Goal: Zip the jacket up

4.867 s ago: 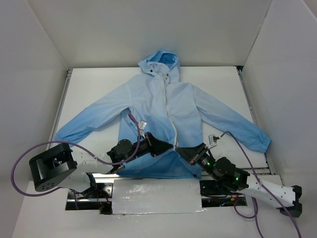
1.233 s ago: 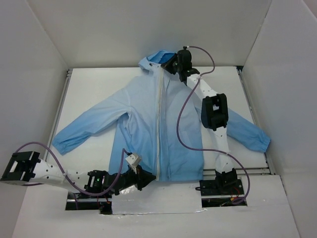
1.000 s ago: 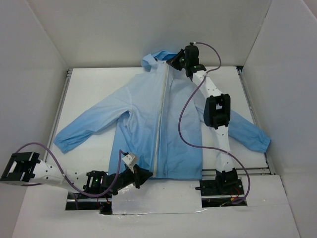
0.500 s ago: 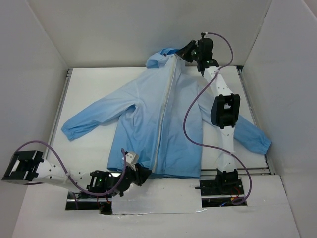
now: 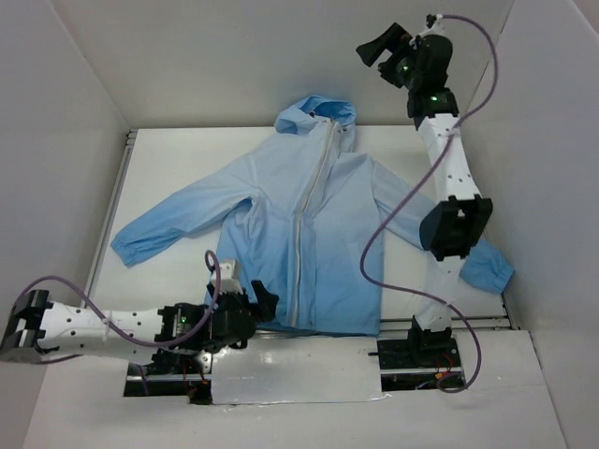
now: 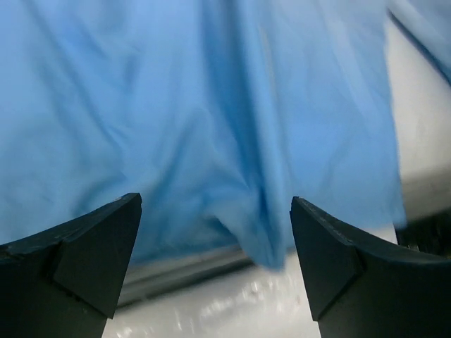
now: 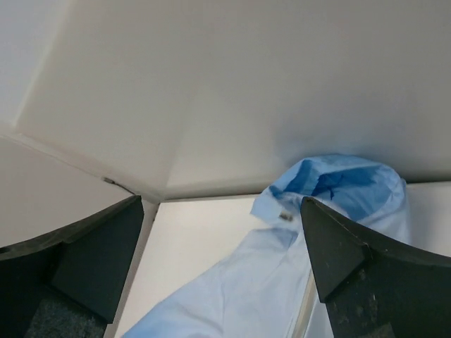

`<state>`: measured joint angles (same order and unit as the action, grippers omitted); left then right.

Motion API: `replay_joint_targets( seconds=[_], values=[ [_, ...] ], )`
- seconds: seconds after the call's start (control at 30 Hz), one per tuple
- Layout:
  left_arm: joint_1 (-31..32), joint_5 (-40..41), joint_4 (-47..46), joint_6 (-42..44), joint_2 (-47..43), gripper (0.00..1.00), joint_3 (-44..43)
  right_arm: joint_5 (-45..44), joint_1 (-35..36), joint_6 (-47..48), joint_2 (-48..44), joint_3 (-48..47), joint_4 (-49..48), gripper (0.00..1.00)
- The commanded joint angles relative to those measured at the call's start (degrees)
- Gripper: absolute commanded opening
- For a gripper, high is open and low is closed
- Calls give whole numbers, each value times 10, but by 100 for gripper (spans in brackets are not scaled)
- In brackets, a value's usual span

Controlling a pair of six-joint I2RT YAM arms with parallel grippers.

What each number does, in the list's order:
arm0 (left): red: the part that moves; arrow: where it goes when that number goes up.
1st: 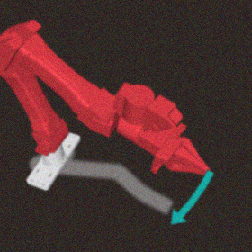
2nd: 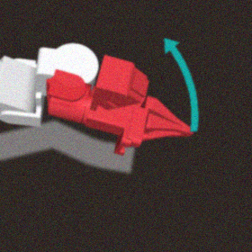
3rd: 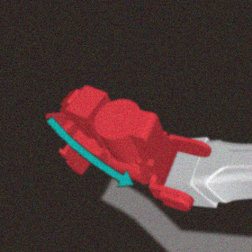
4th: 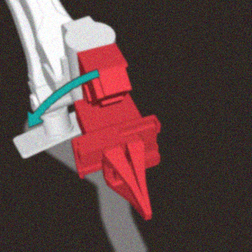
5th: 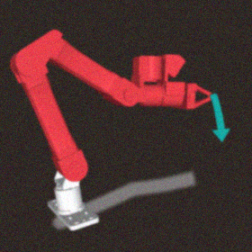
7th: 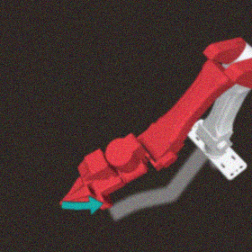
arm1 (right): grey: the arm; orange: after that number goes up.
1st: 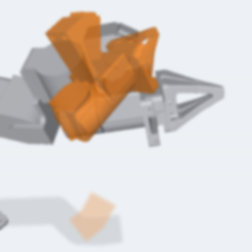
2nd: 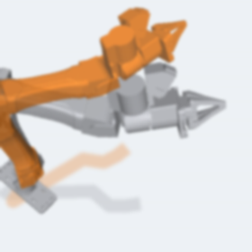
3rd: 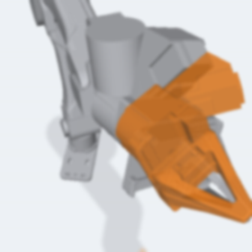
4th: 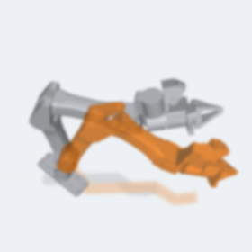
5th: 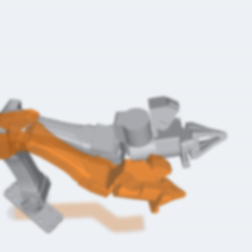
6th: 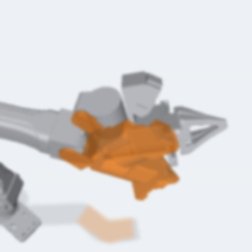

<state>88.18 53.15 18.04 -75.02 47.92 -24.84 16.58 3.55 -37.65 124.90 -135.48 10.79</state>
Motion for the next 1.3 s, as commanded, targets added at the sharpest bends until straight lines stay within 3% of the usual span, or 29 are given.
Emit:
replay_joint_targets(
  seconds=[0.0, 0.03, 0.13, 0.23, 0.37, 0.47, 0.73, 0.87, 1.07, 1.27],
  values=[
    [-111, -21, 100, 4, 8, 99, -56, -40, 13, 63, -206, 69, 93, 100],
    [-190, -42, 109, 43, 14, 99, -70, -46, 17, 86, -239, 96, 111, 100],
    [-273, -60, 117, 133, 25, 99, -145, -84, 40, 133, -388, 223, 173, 100],
    [-342, -33, 182, 185, 45, 99, -270, -114, 58, 142, -586, 361, 221, 100],
    [-420, -19, 253, 223, 52, 99, -361, -117, 65, 128, -776, 553, 256, 100],
    [-467, 15, 299, 248, 6, 99, -408, -151, 64, 133, -900, 597, 325, 100],
    [-470, 72, 366, 330, -99, 99, -448, -138, 63, 166, -1006, 682, 446, 100],
    [-470, 108, 433, 284, -135, 99, -427, -152, 66, 159, -1019, 727, 459, 100],
    [-470, 78, 393, 286, -202, 99, -339, -150, 65, 138, -1024, 761, 420, 100],
    [-470, 81, 404, 275, -197, 99, -340, -136, 66, 132, -1019, 793, 397, 100]
  ],
)
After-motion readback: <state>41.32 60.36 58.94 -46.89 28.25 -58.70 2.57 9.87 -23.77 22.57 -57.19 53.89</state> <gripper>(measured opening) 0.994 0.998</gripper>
